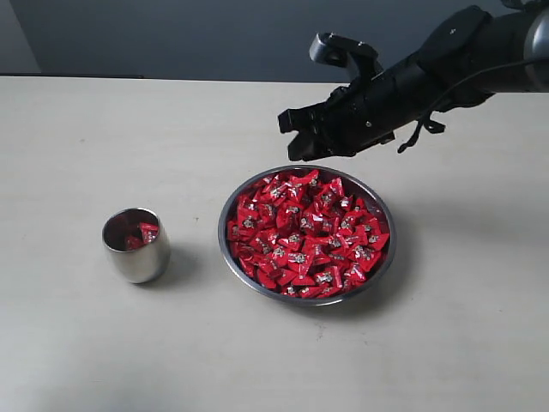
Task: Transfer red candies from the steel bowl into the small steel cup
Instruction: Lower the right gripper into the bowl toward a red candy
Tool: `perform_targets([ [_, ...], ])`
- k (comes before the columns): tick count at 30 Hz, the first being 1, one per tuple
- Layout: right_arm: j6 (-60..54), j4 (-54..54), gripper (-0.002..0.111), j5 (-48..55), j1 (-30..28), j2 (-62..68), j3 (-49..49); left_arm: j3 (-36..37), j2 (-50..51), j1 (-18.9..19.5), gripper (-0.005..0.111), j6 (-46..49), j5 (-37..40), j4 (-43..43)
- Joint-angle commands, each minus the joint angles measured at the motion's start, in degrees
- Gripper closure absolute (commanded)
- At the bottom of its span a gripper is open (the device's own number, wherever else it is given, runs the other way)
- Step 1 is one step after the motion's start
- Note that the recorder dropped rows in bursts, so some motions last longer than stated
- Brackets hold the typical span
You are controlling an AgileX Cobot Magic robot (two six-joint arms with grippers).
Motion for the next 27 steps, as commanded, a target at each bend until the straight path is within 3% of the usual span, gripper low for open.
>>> perform_targets([
  [1,3.64,0.50,0.057,-0.39,-0.20,2.60,-1.32,0.22,-0.26,0.03,0.106,-0.11,-0.11,-0.16],
  [10,5.99,-0.15,0.072,-5.30,-0.19,4.44,-1.32,0.22,-0.26,0.03,0.106,-0.11,-0.11,-0.16],
  [27,11.08,-4.49,0.073,-6.80,-0.40,7.44,-1.20,0.22,-0.26,0.03,0.106,-0.11,-0.11,-0.16],
])
